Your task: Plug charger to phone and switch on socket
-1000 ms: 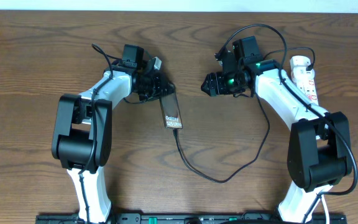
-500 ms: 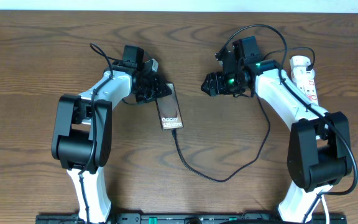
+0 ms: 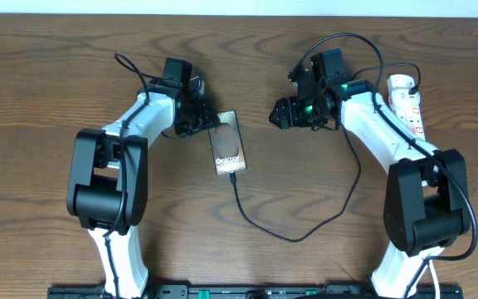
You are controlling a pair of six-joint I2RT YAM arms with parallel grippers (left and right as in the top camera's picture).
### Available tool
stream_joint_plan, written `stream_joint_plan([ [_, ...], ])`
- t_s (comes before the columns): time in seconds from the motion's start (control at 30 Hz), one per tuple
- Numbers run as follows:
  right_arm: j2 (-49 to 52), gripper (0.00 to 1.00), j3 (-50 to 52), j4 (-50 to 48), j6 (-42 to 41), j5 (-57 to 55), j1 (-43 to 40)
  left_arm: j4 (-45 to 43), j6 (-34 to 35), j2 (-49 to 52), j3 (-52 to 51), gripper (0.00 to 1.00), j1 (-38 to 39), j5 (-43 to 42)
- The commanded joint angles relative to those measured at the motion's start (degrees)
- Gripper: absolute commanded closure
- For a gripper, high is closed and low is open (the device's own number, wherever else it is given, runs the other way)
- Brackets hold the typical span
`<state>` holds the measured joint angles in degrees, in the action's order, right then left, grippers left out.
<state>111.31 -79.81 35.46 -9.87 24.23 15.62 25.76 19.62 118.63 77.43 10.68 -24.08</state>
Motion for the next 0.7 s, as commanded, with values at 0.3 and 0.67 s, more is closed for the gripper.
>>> stream_joint_plan([
  [0.3,-2.2,0.34,-0.4,0.3,-0.4,1.0,0.1,2.0,-0.6,1.0,0.3,0.65,-1.2,8.6],
  [0.67,-16.6,0.28,-0.4,3.3,-0.9,1.8,-1.9,9.0,-2.5,-13.7,3.5,0.64,-7.9,9.4],
])
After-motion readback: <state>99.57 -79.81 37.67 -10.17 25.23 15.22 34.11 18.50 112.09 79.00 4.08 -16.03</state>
